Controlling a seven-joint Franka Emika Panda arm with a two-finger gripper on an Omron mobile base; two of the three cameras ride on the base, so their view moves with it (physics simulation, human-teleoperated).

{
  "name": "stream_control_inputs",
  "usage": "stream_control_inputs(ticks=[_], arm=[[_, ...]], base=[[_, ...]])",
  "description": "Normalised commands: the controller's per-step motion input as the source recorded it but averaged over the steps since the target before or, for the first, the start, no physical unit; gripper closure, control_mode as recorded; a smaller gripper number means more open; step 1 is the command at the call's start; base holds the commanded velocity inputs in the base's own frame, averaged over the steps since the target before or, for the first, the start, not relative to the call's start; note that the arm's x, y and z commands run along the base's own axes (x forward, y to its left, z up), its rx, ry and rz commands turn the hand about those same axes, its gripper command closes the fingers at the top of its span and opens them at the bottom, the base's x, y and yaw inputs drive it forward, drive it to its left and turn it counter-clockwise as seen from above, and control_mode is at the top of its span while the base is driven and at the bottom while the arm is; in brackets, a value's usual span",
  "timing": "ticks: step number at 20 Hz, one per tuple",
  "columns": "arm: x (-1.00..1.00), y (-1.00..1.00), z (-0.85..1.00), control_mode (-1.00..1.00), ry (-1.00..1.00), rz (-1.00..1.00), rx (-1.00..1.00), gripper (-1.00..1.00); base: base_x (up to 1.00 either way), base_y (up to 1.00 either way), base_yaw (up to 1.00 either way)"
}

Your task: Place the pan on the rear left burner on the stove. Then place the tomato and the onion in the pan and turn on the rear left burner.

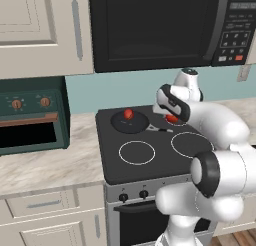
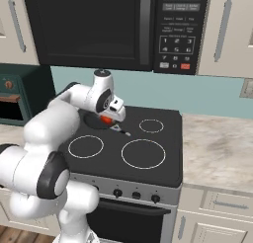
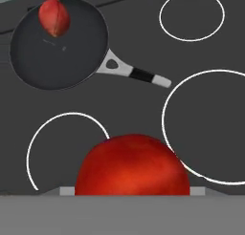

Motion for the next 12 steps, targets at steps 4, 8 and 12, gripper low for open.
stream_control_inputs(ticks=[4, 8, 12], arm=[[0.25, 0.4, 0.0, -1.0, -0.06, 0.0, -0.03, 1.0], [0.27, 0.41, 0.0, -1.0, -0.04, 0.0, -0.02, 1.0], [0.19, 0.39, -0.07, -1.0, -0.01, 0.0, -0.02, 1.0]], base=[[0.0, 0.0, 0.0], [0.0, 0.0, 0.0], [0.0, 0.0, 0.0]])
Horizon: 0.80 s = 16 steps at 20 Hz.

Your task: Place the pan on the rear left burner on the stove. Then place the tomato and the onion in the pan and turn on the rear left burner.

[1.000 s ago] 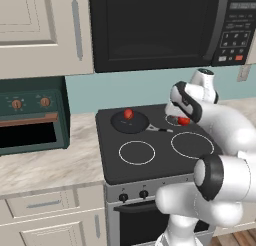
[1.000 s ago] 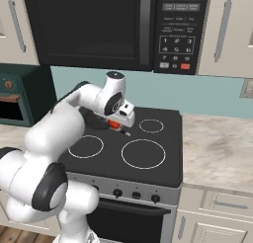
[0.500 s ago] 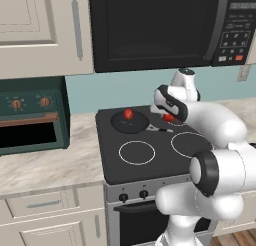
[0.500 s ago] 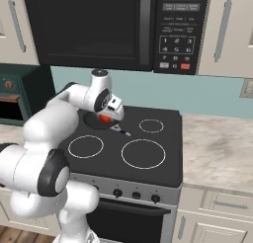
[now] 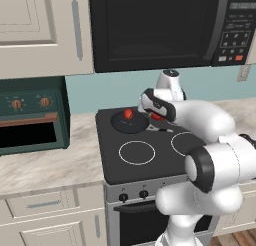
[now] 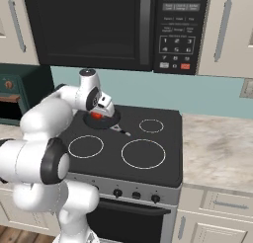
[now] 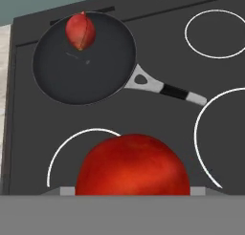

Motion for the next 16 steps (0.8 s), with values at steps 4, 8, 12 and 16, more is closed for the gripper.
stream_control_inputs(ticks=[4, 8, 12, 16], arm=[[0.13, 0.37, -0.13, -1.0, 0.0, 0.0, -0.01, 1.0], [0.15, 0.27, -0.2, -1.0, 0.0, 0.0, -0.01, 1.0], [0.23, 0.19, -0.17, -1.0, 0.0, 0.0, -0.01, 1.0], [0.23, 0.16, -0.18, -1.0, 0.0, 0.0, -0.01, 1.0]], base=[[0.0, 0.0, 0.0], [0.0, 0.0, 0.0], [0.0, 0.0, 0.0], [0.0, 0.0, 0.0]])
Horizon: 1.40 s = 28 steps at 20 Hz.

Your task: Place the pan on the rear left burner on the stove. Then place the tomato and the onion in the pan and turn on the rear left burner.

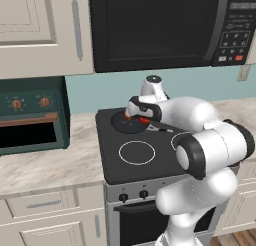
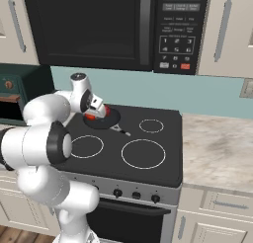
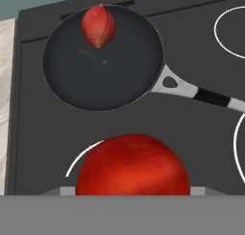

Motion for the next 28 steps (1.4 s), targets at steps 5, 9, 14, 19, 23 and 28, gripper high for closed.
stream_control_inputs(ticks=[5, 9, 14, 19, 23, 28], arm=[[0.26, 0.16, -0.17, -1.0, 0.0, 0.0, -0.02, 1.0], [0.33, 0.11, -0.2, -1.0, 0.0, 0.0, -0.03, 1.0], [0.37, 0.1, -0.19, -1.0, 0.0, 0.0, -0.03, 1.0], [0.36, 0.08, -0.21, -1.0, 0.0, 0.0, -0.02, 1.0], [0.31, 0.02, -0.24, -1.0, 0.0, 0.0, -0.01, 1.0], [0.27, 0.0, -0.2, -1.0, 0.0, 0.0, 0.0, 1.0]], base=[[0.0, 0.0, 0.0], [0.0, 0.0, 0.0], [0.0, 0.0, 0.0], [0.0, 0.0, 0.0], [0.0, 0.0, 0.0], [0.0, 0.0, 0.0]])
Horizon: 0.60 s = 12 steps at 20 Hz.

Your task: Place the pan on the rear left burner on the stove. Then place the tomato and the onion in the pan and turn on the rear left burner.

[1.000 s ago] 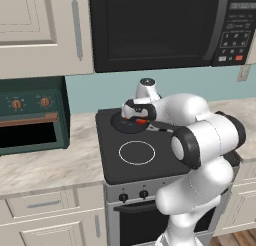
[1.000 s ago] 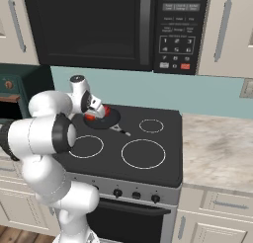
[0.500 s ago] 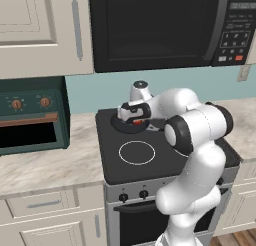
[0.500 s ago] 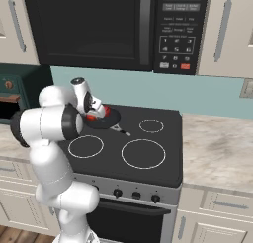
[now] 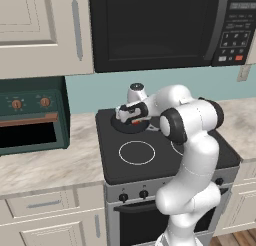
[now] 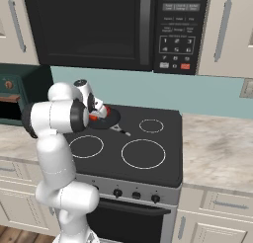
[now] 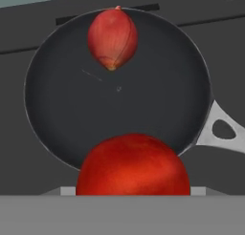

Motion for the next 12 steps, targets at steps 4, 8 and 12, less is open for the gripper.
stream_control_inputs(ticks=[4, 8, 12], arm=[[0.13, 0.0, -0.26, -1.0, 0.0, 0.0, -0.01, 1.0], [0.03, 0.0, -0.24, -1.0, 0.0, 0.0, -0.01, 1.0], [0.03, 0.0, -0.22, -1.0, 0.0, 0.0, -0.01, 1.0]], base=[[0.0, 0.0, 0.0], [0.0, 0.0, 0.0], [0.0, 0.0, 0.0]])
